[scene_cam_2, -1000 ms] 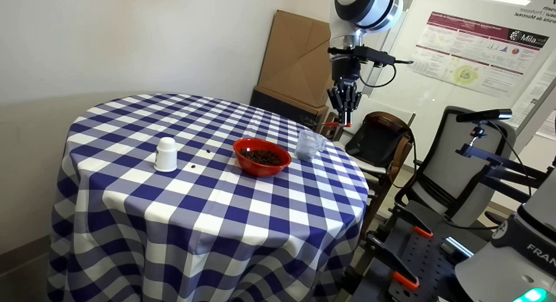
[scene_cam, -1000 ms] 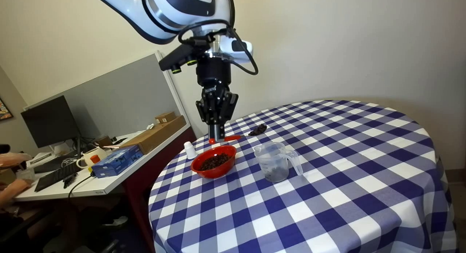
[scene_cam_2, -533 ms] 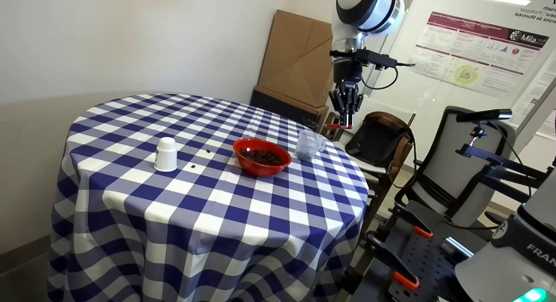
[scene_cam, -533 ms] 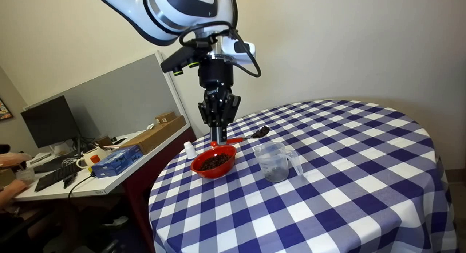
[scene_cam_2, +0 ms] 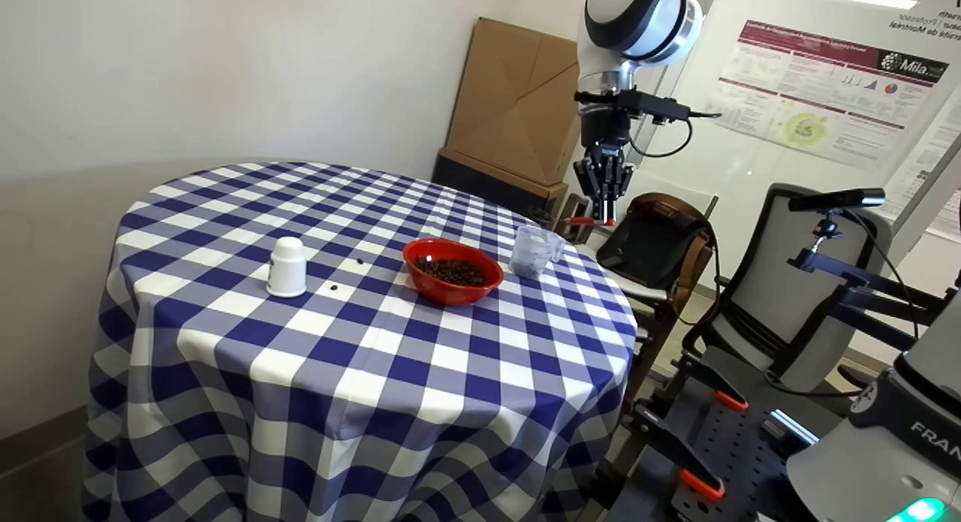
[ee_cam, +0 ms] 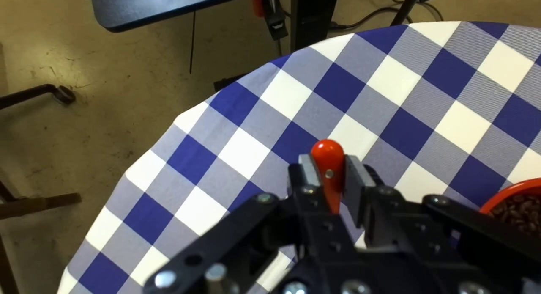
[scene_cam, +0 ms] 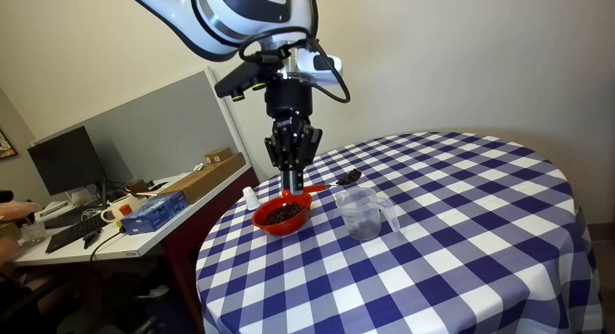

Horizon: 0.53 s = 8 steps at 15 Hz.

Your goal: Use the spoon to scoop some of the contents in the red bowl into the clear jug

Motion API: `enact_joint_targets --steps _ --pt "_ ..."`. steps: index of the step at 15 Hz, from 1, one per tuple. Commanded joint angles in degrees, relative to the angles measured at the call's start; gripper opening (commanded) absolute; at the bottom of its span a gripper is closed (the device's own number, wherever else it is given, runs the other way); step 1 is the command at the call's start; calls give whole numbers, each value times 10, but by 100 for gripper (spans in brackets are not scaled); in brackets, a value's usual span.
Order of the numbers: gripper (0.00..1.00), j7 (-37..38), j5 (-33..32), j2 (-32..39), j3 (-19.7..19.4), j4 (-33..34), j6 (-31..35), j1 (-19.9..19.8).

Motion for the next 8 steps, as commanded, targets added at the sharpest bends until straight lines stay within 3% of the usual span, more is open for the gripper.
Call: enact_joint_targets --steps 1,8 --pt "10 6 -16 -5 -3 -13 17 -2" --pt "10 23 -53 -8 -6 -20 32 1"
